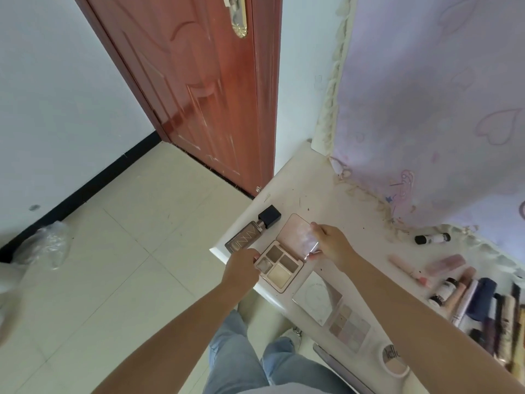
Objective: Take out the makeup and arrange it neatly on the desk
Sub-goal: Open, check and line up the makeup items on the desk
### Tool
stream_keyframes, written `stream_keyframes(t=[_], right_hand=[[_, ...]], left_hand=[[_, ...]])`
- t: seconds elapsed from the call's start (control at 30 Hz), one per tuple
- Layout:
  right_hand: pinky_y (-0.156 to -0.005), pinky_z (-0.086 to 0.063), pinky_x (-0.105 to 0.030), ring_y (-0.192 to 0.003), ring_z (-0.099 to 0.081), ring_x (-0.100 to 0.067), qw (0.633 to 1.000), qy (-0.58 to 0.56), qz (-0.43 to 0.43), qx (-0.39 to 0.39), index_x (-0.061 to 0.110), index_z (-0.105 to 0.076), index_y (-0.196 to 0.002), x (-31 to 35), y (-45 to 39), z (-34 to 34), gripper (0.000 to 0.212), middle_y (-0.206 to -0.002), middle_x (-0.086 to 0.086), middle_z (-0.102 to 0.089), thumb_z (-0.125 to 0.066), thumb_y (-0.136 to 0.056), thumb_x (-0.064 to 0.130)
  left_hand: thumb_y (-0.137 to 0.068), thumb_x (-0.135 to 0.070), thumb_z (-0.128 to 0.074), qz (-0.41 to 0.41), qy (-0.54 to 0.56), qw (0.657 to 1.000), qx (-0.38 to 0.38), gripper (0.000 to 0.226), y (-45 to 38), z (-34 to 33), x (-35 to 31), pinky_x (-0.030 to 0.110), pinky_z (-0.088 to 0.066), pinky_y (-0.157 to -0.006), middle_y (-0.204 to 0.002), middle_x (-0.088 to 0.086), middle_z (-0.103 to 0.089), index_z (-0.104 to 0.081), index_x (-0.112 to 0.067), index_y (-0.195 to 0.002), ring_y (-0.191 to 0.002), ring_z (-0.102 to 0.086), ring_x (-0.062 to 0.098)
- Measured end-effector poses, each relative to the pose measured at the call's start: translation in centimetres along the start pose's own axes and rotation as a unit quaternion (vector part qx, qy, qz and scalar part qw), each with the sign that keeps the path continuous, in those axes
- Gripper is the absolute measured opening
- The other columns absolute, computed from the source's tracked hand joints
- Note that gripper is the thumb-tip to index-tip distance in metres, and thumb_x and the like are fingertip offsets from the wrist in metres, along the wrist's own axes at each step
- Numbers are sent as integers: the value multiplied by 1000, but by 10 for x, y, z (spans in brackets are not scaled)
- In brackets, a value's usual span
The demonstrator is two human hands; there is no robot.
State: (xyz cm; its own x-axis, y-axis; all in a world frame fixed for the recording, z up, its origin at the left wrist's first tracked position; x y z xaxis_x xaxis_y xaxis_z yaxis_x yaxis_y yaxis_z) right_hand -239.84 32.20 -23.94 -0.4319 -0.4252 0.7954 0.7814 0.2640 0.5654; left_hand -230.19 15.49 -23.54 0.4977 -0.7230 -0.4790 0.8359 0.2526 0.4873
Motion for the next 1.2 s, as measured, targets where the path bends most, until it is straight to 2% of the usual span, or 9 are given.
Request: stream_keyframes(t=[0.17,0.33,0.4,0.53,0.67,0.83,1.03,1.13,1.2], right_hand=[[-53,-51,-20,-50,-60,-8,999,14,12,26,8,-54,-69,0,4,-5,40,-57,-1,-56,-33,-98,26],[-65,-42,-22,-83,-57,-25,991,120,52,13,6,-53,-98,-1,17,4,31,-86,-9,-60,-33,-97,30],[-71,-36,-19,-94,-54,-20,960,264,98,-5,10,-52,-110,-5,31,10,30,-98,-3,-59,-44,-93,33],[-98,-30,-29,-120,-39,-18,837,535,117,2,17,-31,-135,-40,67,2,70,-132,1,-43,-51,-80,57],[-98,-27,-34,-120,-36,-18,808,574,131,-4,18,-29,-132,-62,83,-14,77,-134,1,-37,-54,-73,61],[-100,-28,-28,-119,-38,-21,845,517,131,-37,16,-37,-130,-67,86,-19,66,-130,-1,-40,-61,-74,41],[-92,-33,-17,-98,-48,-15,939,304,134,-86,14,-55,-114,-24,108,12,53,-111,-1,-57,-73,-66,25],[-82,-32,-9,-102,-49,-18,941,285,146,-112,11,-57,-111,12,128,28,53,-113,-2,-58,-74,-63,26],[-83,-31,-7,-104,-46,-13,932,301,157,-129,12,-58,-111,37,141,36,53,-114,4,-54,-75,-63,27]], left_hand=[[-85,4,-48,5,-75,997,2,14,1,-5,0,28,-47,-74,-93,10,-59,-55,-8,-89,-89,-59,23],[-88,1,-47,1,-114,994,3,22,3,-9,-1,26,-49,-78,-110,10,-60,-55,-4,-108,-97,-60,22],[-90,-4,-46,-1,-133,991,6,22,7,-10,-1,24,-48,-79,-114,9,-57,-52,-7,-112,-99,-60,21],[-93,-16,-43,-38,-182,982,-22,26,16,-6,-11,27,-48,-80,-123,4,-47,-48,-14,-119,-104,-58,20],[-96,-24,-39,-128,-216,967,-36,28,17,-6,-38,27,-46,-79,-118,4,-50,-47,-14,-120,-105,-54,20],[-94,-24,-43,-215,-246,945,16,27,9,-16,-62,24,-46,-81,-122,0,-54,-52,-18,-118,-106,-57,17],[-82,-19,-64,-260,-89,925,262,58,7,-8,-86,20,-43,-88,-127,2,-49,-40,-13,-134,-108,-52,15],[-74,-17,-73,-271,-8,896,351,72,15,12,-114,11,-49,-75,-115,-11,-50,-36,-15,-136,-100,-54,6],[-70,-12,-76,-326,-5,878,350,65,17,27,-136,20,-52,-82,-111,-7,-57,-45,-17,-127,-99,-58,11]])
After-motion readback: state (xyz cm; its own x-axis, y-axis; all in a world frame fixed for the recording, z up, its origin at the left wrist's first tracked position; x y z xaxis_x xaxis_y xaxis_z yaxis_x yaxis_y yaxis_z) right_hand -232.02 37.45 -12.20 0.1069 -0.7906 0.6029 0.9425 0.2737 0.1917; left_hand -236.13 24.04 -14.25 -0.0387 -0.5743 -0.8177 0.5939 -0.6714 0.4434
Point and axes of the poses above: each hand's wrist, its own y-axis away from the middle knuckle, its own z-axis out of the back of the hand, x = y × z, the point moved 6 cm from there along -y, towards the middle knuckle
